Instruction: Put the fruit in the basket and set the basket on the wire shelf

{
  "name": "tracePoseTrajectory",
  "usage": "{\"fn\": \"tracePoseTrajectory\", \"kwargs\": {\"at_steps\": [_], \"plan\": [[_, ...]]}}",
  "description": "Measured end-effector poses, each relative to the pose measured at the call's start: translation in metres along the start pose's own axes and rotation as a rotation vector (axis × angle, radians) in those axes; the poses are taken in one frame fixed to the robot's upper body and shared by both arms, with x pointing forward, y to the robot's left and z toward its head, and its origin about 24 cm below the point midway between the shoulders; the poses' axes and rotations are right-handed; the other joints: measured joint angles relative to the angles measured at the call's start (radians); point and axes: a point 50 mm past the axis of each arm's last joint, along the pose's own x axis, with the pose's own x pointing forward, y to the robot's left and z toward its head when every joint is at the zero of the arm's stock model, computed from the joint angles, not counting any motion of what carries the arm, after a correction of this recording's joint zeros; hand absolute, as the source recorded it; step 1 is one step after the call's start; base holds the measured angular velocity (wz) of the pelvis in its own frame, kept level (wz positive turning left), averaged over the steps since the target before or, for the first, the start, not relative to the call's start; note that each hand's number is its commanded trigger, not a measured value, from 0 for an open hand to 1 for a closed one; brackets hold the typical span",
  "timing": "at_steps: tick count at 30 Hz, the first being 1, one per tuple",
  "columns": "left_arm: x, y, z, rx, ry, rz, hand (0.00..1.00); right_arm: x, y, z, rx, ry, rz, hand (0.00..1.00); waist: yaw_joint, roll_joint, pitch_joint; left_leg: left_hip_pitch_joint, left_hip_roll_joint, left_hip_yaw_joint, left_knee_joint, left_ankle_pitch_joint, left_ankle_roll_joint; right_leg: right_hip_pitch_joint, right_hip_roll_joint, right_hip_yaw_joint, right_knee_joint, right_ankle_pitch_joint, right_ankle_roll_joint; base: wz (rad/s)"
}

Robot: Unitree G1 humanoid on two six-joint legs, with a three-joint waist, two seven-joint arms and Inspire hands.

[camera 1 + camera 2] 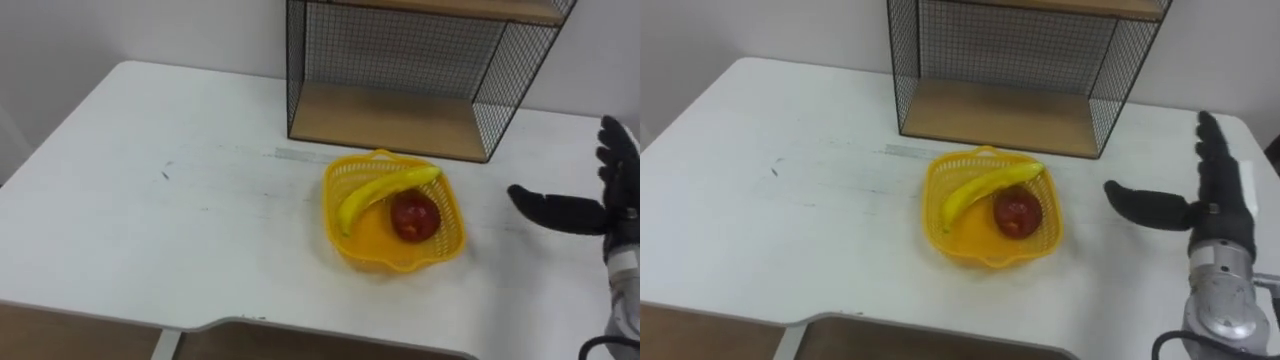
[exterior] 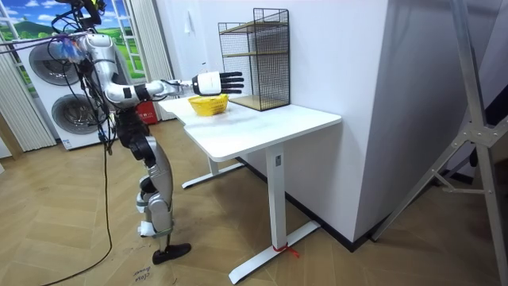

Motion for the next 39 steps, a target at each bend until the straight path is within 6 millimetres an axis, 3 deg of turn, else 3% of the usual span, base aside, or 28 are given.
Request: {"fn": "tracePoseTrajectory", "kwargs": {"at_steps": [3, 6, 10, 12, 15, 18, 25, 30, 39], "plan": [[-0.019, -0.010, 0.047, -0.058, -0.252, -0.016, 0.00, -0.006, -0.008, -0.009, 0.001, 0.032, -0.074, 0.00, -0.002, -0.004, -0.0058, 0.002, -0.001, -0.001, -0.001, 0.001, 0.000, 0.002, 0.000, -0.002, -0.001, 0.000, 0.000, 0.00], [-0.042, -0.017, 0.084, -0.146, -0.436, -0.059, 0.00, -0.007, -0.010, -0.011, 0.007, 0.041, -0.101, 0.00, -0.022, -0.004, -0.0064, -0.001, -0.005, -0.013, 0.003, 0.003, 0.002, 0.008, -0.004, -0.008, 0.000, 0.000, 0.000, 0.04], [-0.074, -0.030, 0.112, -0.244, -0.569, -0.178, 0.00, -0.008, -0.009, -0.010, 0.093, 0.046, -0.091, 0.00, -0.031, 0.004, -0.0045, 0.006, -0.005, -0.010, -0.001, 0.003, 0.002, 0.012, -0.004, -0.008, -0.001, 0.000, 0.000, 0.00], [-0.090, -0.037, 0.120, -0.284, -0.605, -0.274, 0.00, -0.008, -0.008, -0.008, 0.148, 0.037, -0.080, 0.00, -0.038, 0.012, 0.0015, 0.009, -0.005, -0.009, -0.004, 0.003, 0.002, 0.012, -0.004, -0.008, -0.001, 0.000, 0.000, 0.00], [-0.108, -0.047, 0.122, -0.280, -0.657, -0.411, 0.00, -0.008, -0.005, -0.007, 0.207, 0.028, -0.039, 0.00, -0.046, 0.014, 0.0073, 0.001, -0.005, -0.006, -0.004, 0.003, 0.002, 0.000, -0.004, -0.008, -0.001, 0.000, 0.000, -0.01], [-0.130, -0.063, 0.114, -0.231, -0.672, -0.628, 0.00, -0.007, 0.000, -0.005, 0.310, 0.025, 0.029, 0.00, -0.052, 0.018, 0.0199, -0.001, -0.005, -0.003, -0.004, 0.003, 0.002, 0.000, -0.004, -0.004, -0.001, 0.000, 0.000, -0.03], [-0.171, -0.090, 0.094, -0.152, -0.624, -1.073, 0.00, -0.014, 0.026, -0.009, 0.420, 0.036, 0.190, 0.00, -0.073, 0.000, 0.0271, 0.005, -0.006, 0.002, -0.002, 0.003, 0.003, 0.000, -0.003, 0.003, -0.002, 0.000, 0.001, -0.02], [-0.190, -0.100, 0.085, -0.135, -0.564, -1.326, 0.00, -0.018, 0.039, -0.008, 0.504, 0.045, 0.287, 0.00, -0.096, 0.000, 0.0264, -0.001, -0.006, 0.007, -0.002, 0.003, 0.003, -0.006, -0.003, 0.006, -0.002, 0.000, 0.001, -0.02], [-0.209, -0.107, 0.078, -0.144, -0.499, -1.562, 0.00, -0.028, 0.063, -0.009, 0.560, 0.058, 0.489, 0.00, -0.101, 0.004, 0.0237, -0.002, 0.000, 0.019, 0.004, 0.003, 0.003, -0.015, 0.002, 0.017, 0.002, 0.005, -0.003, -0.04]]}}
